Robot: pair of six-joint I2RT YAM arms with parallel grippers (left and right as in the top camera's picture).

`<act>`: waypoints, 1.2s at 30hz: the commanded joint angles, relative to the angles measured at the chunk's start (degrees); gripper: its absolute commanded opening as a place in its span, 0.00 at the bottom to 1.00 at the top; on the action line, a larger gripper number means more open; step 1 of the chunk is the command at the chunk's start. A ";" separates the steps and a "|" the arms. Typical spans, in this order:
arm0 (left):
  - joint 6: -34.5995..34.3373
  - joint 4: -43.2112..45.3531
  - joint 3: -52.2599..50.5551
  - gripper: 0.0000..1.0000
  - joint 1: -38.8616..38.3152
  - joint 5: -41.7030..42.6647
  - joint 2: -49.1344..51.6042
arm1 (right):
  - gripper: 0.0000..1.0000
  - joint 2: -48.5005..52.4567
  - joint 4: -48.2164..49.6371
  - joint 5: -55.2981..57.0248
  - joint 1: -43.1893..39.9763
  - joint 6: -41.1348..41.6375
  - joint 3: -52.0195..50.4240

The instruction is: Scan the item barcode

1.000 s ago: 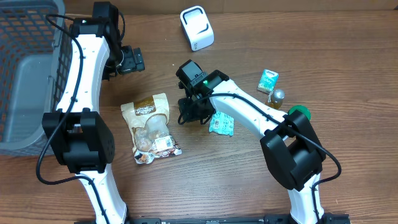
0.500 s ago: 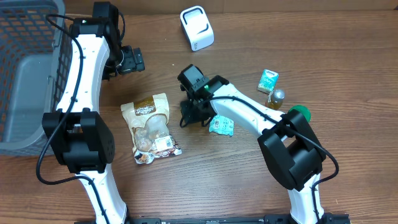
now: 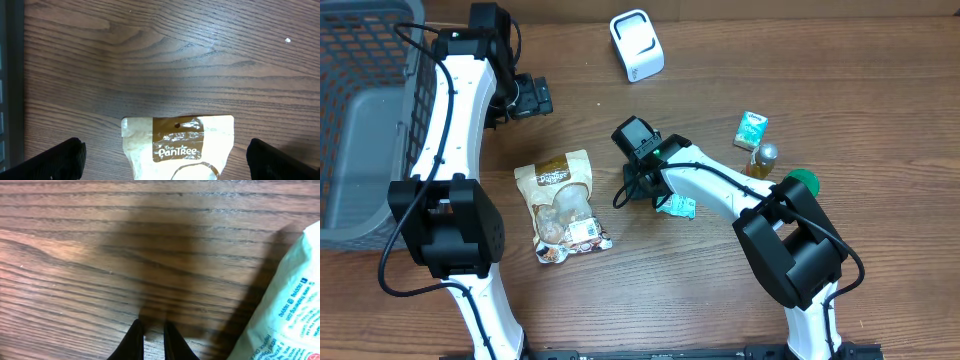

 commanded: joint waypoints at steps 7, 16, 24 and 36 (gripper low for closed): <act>1.11 -0.13 1.27 1.00 0.00 -0.52 -0.83 | 0.12 0.28 -0.09 2.89 -0.02 1.16 -1.90; 1.11 -0.13 1.27 0.99 0.00 -0.52 -0.83 | 0.18 0.28 -0.17 4.57 -0.02 1.16 -1.90; 1.11 -0.13 1.29 0.99 0.00 -0.52 -0.83 | 0.21 0.28 -0.39 7.28 -0.02 1.16 -1.90; 1.09 -0.13 1.27 1.00 0.00 -0.52 -0.83 | 0.22 0.28 -2.38 11.93 -0.02 1.16 -1.90</act>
